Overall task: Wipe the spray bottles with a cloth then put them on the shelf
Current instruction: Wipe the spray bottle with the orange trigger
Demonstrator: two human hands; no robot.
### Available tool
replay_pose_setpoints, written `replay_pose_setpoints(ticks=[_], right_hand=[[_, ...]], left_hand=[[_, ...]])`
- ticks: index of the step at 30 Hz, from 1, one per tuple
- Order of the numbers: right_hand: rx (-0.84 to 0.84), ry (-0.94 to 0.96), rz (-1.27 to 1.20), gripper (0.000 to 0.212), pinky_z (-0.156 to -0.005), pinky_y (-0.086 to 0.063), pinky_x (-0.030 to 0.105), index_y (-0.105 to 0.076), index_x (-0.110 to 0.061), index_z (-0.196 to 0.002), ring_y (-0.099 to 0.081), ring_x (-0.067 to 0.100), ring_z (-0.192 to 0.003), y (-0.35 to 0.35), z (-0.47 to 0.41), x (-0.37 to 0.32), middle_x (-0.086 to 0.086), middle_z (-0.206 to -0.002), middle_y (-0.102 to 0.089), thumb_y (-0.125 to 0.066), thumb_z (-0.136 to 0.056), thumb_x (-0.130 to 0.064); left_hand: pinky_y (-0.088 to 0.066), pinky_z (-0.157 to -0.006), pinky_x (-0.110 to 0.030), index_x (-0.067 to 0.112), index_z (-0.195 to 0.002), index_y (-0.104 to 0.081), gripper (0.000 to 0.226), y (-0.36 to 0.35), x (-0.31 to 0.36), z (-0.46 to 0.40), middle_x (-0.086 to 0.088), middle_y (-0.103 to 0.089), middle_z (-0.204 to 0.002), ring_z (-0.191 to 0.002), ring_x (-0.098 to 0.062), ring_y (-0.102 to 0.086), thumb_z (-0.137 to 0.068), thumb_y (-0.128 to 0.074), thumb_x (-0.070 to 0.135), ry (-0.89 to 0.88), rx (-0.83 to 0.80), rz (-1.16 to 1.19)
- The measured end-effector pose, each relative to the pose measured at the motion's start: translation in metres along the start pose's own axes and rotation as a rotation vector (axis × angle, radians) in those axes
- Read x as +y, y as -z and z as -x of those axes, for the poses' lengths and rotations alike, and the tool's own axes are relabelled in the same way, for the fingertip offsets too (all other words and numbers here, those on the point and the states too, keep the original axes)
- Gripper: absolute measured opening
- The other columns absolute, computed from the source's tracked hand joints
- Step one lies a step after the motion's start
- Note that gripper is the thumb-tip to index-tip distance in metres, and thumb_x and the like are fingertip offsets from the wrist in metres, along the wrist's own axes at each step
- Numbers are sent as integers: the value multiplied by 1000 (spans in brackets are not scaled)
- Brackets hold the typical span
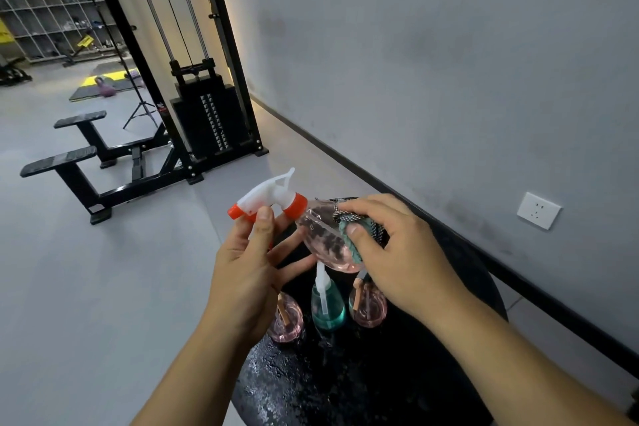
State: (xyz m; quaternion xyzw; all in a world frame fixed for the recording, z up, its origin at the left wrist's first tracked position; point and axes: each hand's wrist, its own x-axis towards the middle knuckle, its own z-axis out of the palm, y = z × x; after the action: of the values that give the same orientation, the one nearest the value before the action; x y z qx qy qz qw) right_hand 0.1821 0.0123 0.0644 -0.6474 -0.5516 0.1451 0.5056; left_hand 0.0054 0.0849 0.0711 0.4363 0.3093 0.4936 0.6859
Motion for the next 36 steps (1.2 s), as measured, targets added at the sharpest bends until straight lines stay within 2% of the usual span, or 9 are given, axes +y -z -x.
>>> replay_pose_setpoints(ticks=[7, 9, 12, 18, 21, 25, 30, 34, 36], right_hand=[[65, -212, -123, 27, -51, -48, 7, -69, -31, -127, -69, -5, -78, 1, -4, 12, -13, -120, -66, -61, -103, -22], [92, -141, -93, 28, -60, -50, 5, -70, -30, -125, -65, -10, -91, -1, -4, 9, -16, -121, -63, -61, -102, -19], [90, -50, -26, 28, -92, -52, 16, -70, -35, -123, -58, -8, -111, -2, -4, 6, -23, -120, -62, -63, -100, -20], [98, -190, -172, 26, -54, -51, 8, -70, -32, -124, -66, -8, -89, -3, -5, 10, -13, -121, -65, -61, -102, -23], [127, -126, -109, 24, -77, -48, 3, -71, -34, -120, -62, -7, -105, -6, -5, 6, -20, -118, -64, -63, -101, -21], [93, -49, -37, 27, -94, -51, 15, -70, -35, -122, -59, -6, -113, -3, -5, 1, -23, -119, -62, -62, -101, -21], [86, -192, -121, 26, -52, -52, 10, -69, -29, -126, -66, -10, -84, 2, -4, 4, -10, -122, -65, -59, -103, -19], [83, -60, -27, 26, -86, -53, 10, -69, -33, -121, -58, -10, -107, -2, -1, -5, -22, -118, -61, -61, -101, -18], [72, -27, 8, 26, -90, -46, 4, -69, -33, -121, -54, -11, -111, -4, -1, -6, -25, -118, -59, -61, -101, -19]], left_hand=[[-66, -81, -55, 25, -127, -67, 26, 1, 5, -2, -12, -78, -123, -114, -35, -76, -111, -47, 30, -20, 31, 47], [-66, -82, -55, 26, -127, -66, 26, -1, 3, -2, -12, -79, -123, -113, -35, -76, -111, -46, 31, -15, 30, 44], [-65, -82, -57, 24, -132, -65, 28, -2, 5, -3, -12, -78, -124, -114, -36, -76, -111, -47, 31, -18, 26, 48], [-64, -85, -59, 25, -130, -66, 28, 3, 11, -3, -12, -78, -125, -115, -36, -75, -111, -46, 31, -38, 30, 54], [-64, -84, -59, 27, -130, -65, 28, 2, 9, -2, -11, -78, -124, -114, -36, -76, -111, -45, 32, -24, 24, 50], [-63, -85, -60, 23, -137, -63, 32, 3, 11, 0, -12, -78, -124, -115, -37, -75, -111, -46, 31, -26, 12, 34], [-64, -85, -59, 20, -138, -62, 33, 2, 11, 1, -13, -78, -125, -115, -36, -75, -111, -47, 30, -39, 28, 37], [-63, -86, -60, 21, -135, -63, 31, 0, 8, 2, -11, -78, -123, -114, -35, -76, -110, -48, 29, -24, 18, 4], [-62, -88, -63, 19, -135, -65, 31, 0, 7, 4, -12, -78, -124, -116, -36, -75, -109, -50, 29, -27, 15, -15]])
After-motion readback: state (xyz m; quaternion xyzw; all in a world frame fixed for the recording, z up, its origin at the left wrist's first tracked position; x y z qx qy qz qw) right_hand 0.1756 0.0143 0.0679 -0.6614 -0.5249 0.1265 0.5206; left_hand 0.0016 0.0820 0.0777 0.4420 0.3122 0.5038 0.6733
